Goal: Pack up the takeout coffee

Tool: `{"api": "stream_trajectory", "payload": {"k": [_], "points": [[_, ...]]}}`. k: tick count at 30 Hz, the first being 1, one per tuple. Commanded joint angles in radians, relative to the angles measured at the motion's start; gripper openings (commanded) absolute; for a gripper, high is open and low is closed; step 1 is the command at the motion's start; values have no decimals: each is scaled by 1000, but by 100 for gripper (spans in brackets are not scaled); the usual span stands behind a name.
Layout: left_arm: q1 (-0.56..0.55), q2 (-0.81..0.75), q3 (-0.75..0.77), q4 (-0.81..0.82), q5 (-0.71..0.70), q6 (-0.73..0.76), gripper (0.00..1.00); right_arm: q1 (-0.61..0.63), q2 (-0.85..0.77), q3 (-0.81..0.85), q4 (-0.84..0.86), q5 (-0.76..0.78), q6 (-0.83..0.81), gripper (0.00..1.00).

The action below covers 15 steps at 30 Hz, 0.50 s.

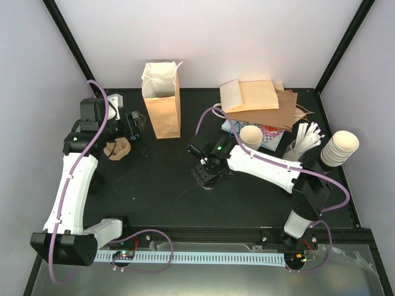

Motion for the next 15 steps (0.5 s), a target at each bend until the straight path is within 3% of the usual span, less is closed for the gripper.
{"api": "stream_trajectory", "payload": {"k": [1, 9, 15], "points": [[16, -16, 4, 45, 22, -15, 99, 6, 17, 29, -14, 21, 12, 91], [20, -20, -3, 51, 16, -12, 99, 7, 27, 50, -29, 39, 11, 80], [38, -19, -6, 79, 8, -24, 99, 7, 2, 59, -35, 38, 6, 80]]}}
